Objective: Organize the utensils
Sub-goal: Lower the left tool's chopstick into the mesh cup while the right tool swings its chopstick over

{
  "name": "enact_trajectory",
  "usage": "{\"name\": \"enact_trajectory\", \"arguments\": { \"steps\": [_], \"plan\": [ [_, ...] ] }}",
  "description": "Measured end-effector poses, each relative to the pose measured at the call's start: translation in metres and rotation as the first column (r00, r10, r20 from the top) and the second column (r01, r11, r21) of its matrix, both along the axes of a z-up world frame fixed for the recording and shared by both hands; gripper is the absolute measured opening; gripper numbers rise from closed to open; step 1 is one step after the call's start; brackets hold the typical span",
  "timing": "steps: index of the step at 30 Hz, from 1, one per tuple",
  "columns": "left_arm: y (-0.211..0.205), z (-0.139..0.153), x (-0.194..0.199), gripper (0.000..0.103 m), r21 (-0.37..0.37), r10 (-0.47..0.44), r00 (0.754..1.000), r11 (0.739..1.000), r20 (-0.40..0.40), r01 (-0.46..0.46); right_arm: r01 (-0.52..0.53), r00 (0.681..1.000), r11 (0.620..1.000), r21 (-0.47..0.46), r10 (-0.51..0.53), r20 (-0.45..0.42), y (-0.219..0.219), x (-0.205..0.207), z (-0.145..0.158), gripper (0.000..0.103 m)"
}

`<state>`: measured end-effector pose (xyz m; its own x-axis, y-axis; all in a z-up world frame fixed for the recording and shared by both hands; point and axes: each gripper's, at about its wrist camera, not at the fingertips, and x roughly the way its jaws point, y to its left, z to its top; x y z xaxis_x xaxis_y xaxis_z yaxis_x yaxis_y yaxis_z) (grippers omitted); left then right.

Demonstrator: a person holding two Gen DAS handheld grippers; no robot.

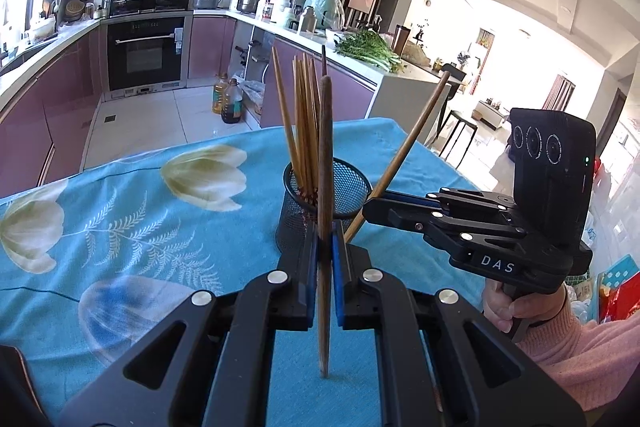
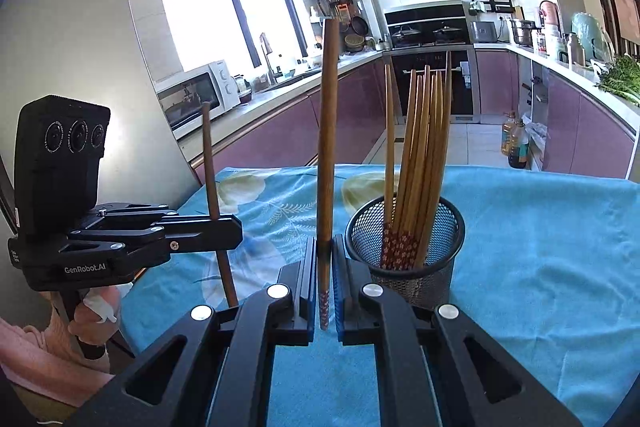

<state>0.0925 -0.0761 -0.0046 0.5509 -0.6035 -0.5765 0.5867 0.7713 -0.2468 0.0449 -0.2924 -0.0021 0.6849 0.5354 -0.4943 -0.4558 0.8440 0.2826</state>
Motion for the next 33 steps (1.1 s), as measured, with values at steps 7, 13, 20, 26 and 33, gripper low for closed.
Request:
{"name": "enact_trajectory", "arguments": {
  "steps": [7,13,20,26,33],
  "plan": [
    [0.0,0.011,0.0,0.007,-0.024,0.003,1.0,1.0,0.019,-0.003,0.011,0.999,1.0,-0.001,-0.011,0.03,-0.005,-0.001,0.009,0.006],
    [0.0,0.018,0.002,0.007,-0.032,0.003,0.999,0.999,0.036,-0.002,0.025,0.998,1.0,-0.002,-0.025,0.05,-0.011,-0.002,0.015,0.006],
    [-0.003,0.022,0.004,0.007,-0.035,-0.003,0.999,0.999,0.044,0.005,0.023,0.998,1.0,0.009,-0.024,0.054,-0.015,-0.001,0.016,0.005],
    [-0.004,0.017,0.008,0.007,-0.028,0.002,1.0,1.0,0.027,-0.001,0.035,0.999,0.999,-0.002,-0.035,0.005,-0.016,0.009,0.001,0.006],
    [-0.003,0.012,0.014,0.007,-0.023,0.012,1.0,1.0,0.008,-0.012,0.142,0.987,0.99,0.019,-0.14,-0.085,-0.048,0.014,-0.023,0.009]
  ]
}}
